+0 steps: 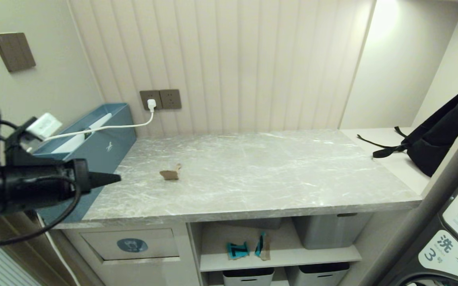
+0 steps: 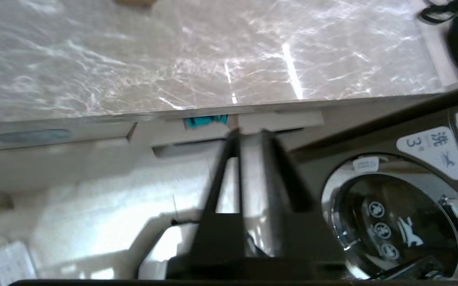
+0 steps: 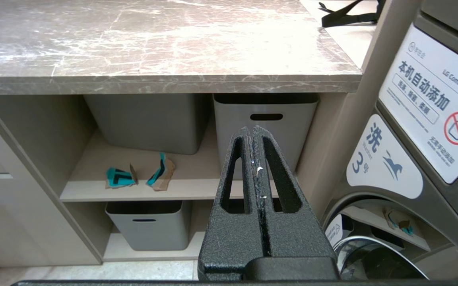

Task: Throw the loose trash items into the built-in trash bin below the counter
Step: Pick up the garbage

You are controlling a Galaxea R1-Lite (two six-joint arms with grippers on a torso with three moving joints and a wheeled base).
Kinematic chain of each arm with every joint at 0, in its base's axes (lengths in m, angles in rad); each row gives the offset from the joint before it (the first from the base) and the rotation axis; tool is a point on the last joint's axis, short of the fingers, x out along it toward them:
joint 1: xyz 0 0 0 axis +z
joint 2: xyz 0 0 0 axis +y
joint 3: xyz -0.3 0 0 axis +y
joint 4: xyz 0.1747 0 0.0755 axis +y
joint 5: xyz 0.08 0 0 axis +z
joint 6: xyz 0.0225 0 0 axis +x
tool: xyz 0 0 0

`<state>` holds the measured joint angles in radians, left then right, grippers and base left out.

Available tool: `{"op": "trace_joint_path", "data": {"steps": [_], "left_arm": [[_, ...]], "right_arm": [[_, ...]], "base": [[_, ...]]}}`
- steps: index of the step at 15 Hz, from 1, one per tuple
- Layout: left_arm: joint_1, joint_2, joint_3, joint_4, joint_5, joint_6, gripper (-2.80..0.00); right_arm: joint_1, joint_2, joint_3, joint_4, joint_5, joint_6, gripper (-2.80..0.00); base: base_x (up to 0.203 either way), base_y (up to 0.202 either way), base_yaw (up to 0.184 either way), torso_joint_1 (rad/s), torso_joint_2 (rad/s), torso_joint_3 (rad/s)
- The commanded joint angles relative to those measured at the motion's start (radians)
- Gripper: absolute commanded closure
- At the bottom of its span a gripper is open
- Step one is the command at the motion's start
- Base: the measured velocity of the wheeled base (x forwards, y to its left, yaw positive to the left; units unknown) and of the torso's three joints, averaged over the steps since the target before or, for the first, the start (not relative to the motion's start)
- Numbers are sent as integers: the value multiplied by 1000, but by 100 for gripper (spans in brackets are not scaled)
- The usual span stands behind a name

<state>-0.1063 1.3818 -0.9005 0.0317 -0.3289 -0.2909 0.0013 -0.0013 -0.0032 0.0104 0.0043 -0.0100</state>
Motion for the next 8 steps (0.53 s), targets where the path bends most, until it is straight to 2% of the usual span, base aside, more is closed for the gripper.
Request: {"op": "trace_joint_path", "data": {"steps": [1,4,8], "left_arm": [[-6,220,-67,1,12,1,-280],[-13,389,-172,-6,101,42,-280],[-15,604,-415,-12,198,78,-280]], "right_arm": [[0,0,0,-1,1,-1,0],[0,1,0,0,0,-1,0],[0,0,0,0,1,-1,0]], "base": [[0,0,0,0,0,0],[0,0,0,0,0,0],[0,0,0,0,0,0]]}}
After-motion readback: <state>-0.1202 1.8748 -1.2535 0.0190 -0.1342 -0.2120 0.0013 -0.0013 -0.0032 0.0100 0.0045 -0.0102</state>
